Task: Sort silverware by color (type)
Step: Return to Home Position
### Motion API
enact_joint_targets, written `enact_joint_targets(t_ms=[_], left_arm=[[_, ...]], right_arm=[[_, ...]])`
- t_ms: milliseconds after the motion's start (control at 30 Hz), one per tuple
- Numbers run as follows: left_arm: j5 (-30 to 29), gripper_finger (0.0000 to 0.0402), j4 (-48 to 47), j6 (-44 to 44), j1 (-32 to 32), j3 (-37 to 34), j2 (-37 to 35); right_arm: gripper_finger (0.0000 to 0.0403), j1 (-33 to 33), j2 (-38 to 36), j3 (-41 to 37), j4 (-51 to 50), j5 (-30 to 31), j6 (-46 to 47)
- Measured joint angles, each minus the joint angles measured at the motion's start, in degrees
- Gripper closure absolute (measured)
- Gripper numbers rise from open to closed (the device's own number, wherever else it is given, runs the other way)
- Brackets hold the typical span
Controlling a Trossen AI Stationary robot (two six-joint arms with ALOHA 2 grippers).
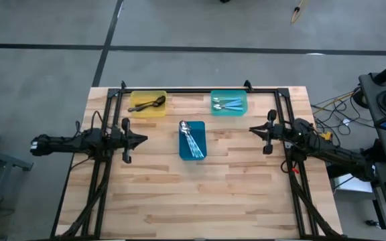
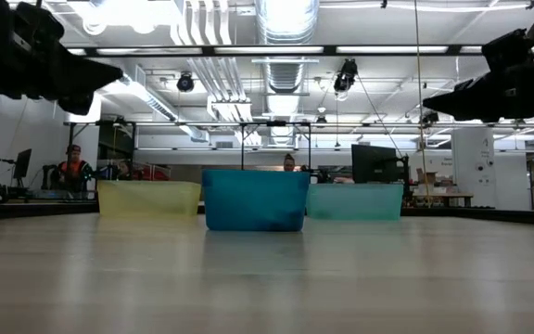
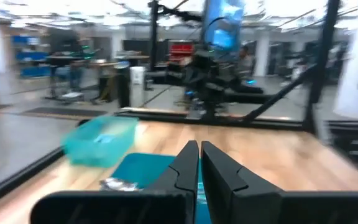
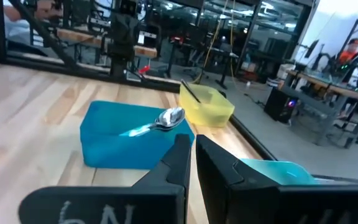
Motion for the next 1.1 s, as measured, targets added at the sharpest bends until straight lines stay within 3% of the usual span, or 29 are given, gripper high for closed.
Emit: enact_joint_targets(t_ms=[167, 267, 467, 800, 967, 1100], left_arm=[[-9.3, 0.0400, -0.9, -1.0, 0.1, 0.0, 1.2], [-11.9, 0.0400, -0.9, -2.1, 0.1, 0.1, 2.4], [-12.2, 0.0400, -1.2, -2.1, 0.1, 0.5, 4.3], [-12.2, 0.0400, -1.2, -2.1, 0.1, 0.5, 6.2], [-12.2, 0.0400, -1.1, -2.1, 0.1, 0.5, 6.8], [-12.3, 0.0400, -1.1, -2.1, 0.1, 0.5, 7.0]], right_arm=[[0.0385, -0.3, -2.4, 0.0, -0.6, 0.2, -1.2], [0.0385, -0.2, -2.9, 0.0, -0.6, 1.2, -1.0], [0.0385, -0.2, -1.6, 0.0, -1.0, 9.1, 3.3], [0.0385, 0.0, -1.2, -0.1, -1.0, 9.1, 3.4], [0.0385, 4.1, -5.4, -0.1, -2.0, 9.2, 7.1], [0.0385, 8.6, -5.7, -0.1, 2.0, 9.0, 1.1]])
